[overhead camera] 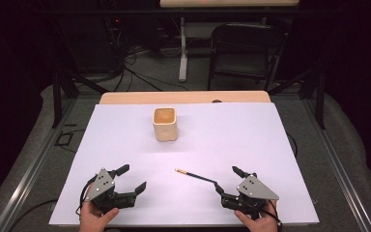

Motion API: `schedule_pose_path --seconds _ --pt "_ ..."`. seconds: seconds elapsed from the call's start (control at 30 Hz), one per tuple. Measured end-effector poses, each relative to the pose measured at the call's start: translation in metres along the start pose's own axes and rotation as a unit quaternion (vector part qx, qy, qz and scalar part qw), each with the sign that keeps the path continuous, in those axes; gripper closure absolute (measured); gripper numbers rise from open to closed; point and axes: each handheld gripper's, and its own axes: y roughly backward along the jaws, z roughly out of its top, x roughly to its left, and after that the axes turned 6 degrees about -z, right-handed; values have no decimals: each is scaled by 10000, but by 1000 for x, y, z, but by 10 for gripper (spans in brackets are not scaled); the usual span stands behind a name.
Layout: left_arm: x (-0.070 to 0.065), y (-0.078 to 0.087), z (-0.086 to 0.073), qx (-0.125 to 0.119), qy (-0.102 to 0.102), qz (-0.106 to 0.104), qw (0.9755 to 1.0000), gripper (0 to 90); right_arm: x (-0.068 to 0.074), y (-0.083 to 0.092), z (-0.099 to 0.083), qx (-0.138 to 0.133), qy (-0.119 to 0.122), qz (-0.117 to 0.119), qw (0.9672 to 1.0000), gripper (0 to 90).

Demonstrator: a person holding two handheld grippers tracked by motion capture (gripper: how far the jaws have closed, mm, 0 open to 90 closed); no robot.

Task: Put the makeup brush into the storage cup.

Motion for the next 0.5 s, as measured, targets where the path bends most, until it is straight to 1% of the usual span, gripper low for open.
schedule_pose_path --seconds 0.03,0.2,0.3,0.5 --pt "0 0 0 21 16 -25 10000 163 0 0 0 56 29 -35 10000 227" --pt "0 1 0 40 29 -68 10000 163 0 0 0 111 74 -94 9999 224" --pt "0 2 0 79 12 -46 10000 163 0 -3 0 208 99 -63 9997 220" --pt "2 4 0 82 47 12 10000 163 3 -5 0 239 185 -16 9995 221"
